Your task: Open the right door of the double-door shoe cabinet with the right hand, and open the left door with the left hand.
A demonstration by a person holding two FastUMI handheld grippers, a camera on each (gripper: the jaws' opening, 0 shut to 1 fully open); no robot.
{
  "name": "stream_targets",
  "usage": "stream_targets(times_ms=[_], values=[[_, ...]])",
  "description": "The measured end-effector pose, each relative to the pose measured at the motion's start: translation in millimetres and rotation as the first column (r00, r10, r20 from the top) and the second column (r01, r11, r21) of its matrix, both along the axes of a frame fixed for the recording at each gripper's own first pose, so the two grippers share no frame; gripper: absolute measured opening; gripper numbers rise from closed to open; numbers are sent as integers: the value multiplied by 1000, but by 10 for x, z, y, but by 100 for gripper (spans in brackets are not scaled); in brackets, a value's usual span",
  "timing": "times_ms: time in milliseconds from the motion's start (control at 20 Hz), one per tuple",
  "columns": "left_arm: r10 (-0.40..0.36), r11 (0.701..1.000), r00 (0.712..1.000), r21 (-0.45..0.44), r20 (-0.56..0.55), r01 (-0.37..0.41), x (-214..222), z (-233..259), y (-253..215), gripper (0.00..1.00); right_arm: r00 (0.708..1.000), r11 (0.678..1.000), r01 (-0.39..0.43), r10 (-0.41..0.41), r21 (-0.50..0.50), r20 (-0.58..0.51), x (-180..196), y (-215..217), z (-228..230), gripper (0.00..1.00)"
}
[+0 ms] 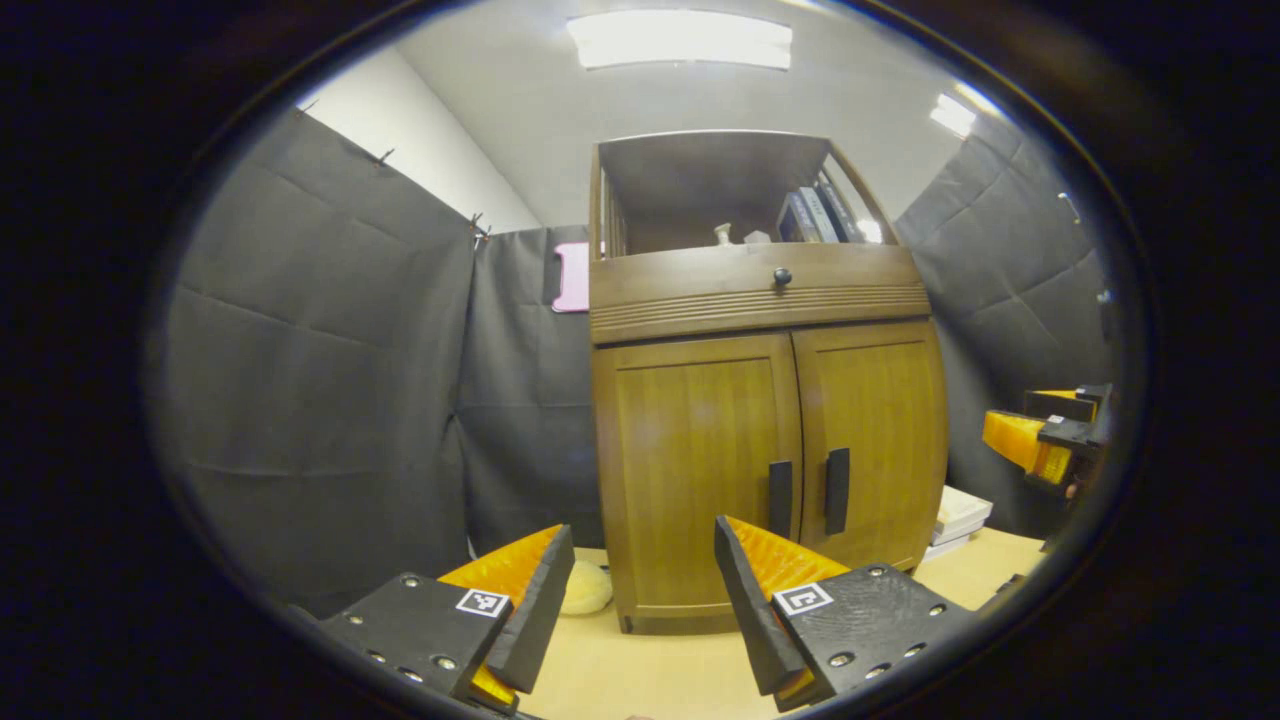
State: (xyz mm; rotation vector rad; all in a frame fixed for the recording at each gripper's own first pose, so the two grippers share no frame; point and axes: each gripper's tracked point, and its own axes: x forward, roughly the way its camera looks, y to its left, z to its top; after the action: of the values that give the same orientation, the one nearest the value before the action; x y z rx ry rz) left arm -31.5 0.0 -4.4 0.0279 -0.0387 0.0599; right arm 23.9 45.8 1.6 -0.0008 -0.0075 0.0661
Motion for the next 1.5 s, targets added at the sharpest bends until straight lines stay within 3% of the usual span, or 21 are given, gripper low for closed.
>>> stream_targets(times_ms=[300,1100,1200,1350,1400,1500], values=[[96,995,995,27,-8,-95,-470,0,566,82,999,999,-42,42,-2,4,475,321,-102,98],[287,956,958,72,-10,-285,-913,-16,1191,82,985,992,-107,116,71,-126,1580,910,-703,97],[308,948,952,85,-7,-306,-981,0,1258,82,981,992,-103,113,76,-156,1693,929,-812,87],[339,937,941,96,-10,-336,-1071,-15,1353,80,973,991,-105,121,88,-197,1804,967,-943,87],[346,934,938,98,-14,-343,-1091,-19,1382,80,969,991,-109,124,83,-212,1837,1005,-1002,77],[356,930,934,101,-17,-352,-1109,-29,1418,82,965,991,-112,126,75,-230,1925,1043,-1094,74]])
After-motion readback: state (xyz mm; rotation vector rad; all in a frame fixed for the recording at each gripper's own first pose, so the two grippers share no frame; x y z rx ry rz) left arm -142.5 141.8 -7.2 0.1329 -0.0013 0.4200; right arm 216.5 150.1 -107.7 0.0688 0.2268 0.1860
